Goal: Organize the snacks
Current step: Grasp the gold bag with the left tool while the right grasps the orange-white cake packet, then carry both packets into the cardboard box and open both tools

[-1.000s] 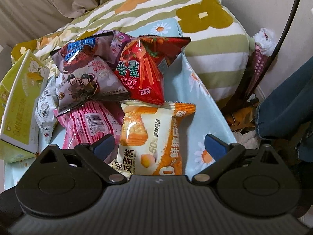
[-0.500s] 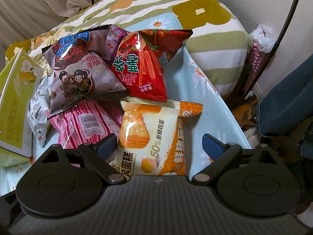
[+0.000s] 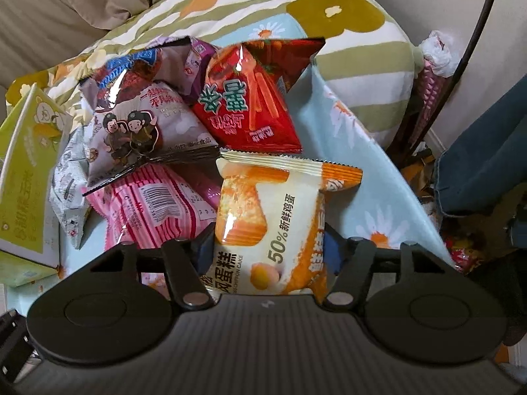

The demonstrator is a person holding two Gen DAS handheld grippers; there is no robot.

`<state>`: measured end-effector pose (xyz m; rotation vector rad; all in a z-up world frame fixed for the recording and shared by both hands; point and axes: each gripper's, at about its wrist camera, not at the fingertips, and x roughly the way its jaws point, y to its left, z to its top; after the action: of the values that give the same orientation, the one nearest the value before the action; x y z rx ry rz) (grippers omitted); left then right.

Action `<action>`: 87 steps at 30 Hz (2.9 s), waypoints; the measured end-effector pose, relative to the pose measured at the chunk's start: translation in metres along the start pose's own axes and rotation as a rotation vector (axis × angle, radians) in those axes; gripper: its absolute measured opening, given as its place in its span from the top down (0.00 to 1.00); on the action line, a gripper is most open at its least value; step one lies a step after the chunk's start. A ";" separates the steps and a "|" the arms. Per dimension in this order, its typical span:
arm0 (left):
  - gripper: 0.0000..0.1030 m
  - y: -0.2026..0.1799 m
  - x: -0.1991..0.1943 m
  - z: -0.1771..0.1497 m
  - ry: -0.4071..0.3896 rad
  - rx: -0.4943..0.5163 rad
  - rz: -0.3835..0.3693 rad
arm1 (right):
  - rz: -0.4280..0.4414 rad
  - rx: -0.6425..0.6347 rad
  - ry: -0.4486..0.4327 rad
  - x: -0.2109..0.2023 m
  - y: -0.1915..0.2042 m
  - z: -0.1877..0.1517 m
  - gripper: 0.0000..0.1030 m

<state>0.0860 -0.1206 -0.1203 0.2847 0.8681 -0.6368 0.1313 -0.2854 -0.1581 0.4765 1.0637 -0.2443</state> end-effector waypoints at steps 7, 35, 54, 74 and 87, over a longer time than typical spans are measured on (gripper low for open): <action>0.49 0.007 -0.030 0.009 -0.069 -0.075 0.039 | 0.026 -0.004 -0.038 -0.035 -0.001 -0.004 0.24; 0.49 0.061 -0.119 0.012 -0.283 -0.308 0.248 | 0.071 -0.112 -0.200 -0.112 0.009 0.009 0.24; 0.47 0.257 -0.162 0.006 -0.298 -0.434 0.401 | 0.328 -0.374 -0.238 -0.108 0.268 0.023 0.24; 0.05 0.362 -0.116 -0.027 -0.187 -0.509 0.206 | 0.180 -0.401 -0.081 -0.024 0.386 -0.009 0.23; 0.05 0.362 -0.133 -0.047 -0.183 -0.479 0.288 | 0.202 -0.460 -0.009 0.010 0.399 -0.008 0.23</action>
<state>0.2188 0.2379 -0.0528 -0.0822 0.7592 -0.1719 0.2959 0.0673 -0.0676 0.1639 1.0167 0.1766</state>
